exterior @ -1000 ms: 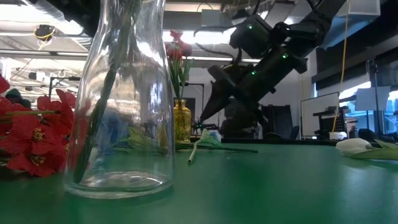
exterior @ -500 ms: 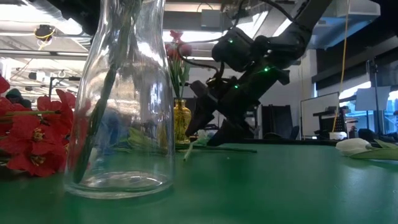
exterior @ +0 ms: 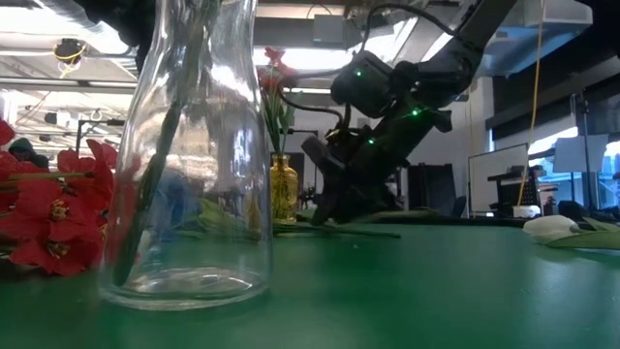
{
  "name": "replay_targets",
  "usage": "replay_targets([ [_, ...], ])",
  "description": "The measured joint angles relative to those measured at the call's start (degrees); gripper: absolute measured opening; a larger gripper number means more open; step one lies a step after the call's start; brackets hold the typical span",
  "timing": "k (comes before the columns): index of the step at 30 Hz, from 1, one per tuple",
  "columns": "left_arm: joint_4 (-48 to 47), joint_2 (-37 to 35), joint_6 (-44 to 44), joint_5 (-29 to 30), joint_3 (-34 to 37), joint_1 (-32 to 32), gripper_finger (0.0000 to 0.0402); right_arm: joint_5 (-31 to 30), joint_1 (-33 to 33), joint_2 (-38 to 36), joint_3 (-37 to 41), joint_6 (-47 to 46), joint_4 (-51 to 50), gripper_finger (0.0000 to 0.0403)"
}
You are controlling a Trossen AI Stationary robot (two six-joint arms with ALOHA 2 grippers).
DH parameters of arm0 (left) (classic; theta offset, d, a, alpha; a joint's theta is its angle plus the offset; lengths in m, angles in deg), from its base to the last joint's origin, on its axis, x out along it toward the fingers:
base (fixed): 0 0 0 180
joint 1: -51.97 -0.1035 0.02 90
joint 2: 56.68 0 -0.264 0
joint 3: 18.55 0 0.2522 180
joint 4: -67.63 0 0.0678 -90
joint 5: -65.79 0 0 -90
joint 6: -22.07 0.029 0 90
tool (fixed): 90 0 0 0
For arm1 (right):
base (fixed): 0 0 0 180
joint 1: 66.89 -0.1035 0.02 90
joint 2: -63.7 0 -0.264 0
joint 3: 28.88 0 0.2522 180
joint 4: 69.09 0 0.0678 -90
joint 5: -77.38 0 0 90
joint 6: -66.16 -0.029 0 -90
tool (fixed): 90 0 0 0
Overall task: Sort flowers into vase by color
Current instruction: Put the top white tulip into the transparent vase
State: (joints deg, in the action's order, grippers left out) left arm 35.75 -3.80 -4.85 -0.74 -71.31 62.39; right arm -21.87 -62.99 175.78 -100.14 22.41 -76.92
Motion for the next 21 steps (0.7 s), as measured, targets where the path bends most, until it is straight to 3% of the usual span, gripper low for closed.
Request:
replay_targets([
  [3,0.1,0.0,0.0,0.9,0.0,0.9,0.0212,1.1,0.0,-0.9,0.1,0.6,-1.5,0.0033],
  [5,0.1,0.0,0.0,1.3,0.0,1.4,0.0212,2.1,0.0,-2.6,0.2,1.9,-4.2,0.0014],
  [10,0.3,0.0,-0.1,1.7,0.0,2.4,0.0212,-0.8,-0.3,-10.5,0.4,3.5,-12.1,0.0036],
  [14,0.3,0.0,-0.9,3.5,0.0,3.3,0.0212,-5.9,-0.5,-18.4,0.3,5.2,-16.5,0.0018],
  [21,2.6,0.0,-0.3,4.0,0.0,6.0,0.0212,-9.8,-5.2,-33.2,0.3,11.5,-15.1,0.0021],
])
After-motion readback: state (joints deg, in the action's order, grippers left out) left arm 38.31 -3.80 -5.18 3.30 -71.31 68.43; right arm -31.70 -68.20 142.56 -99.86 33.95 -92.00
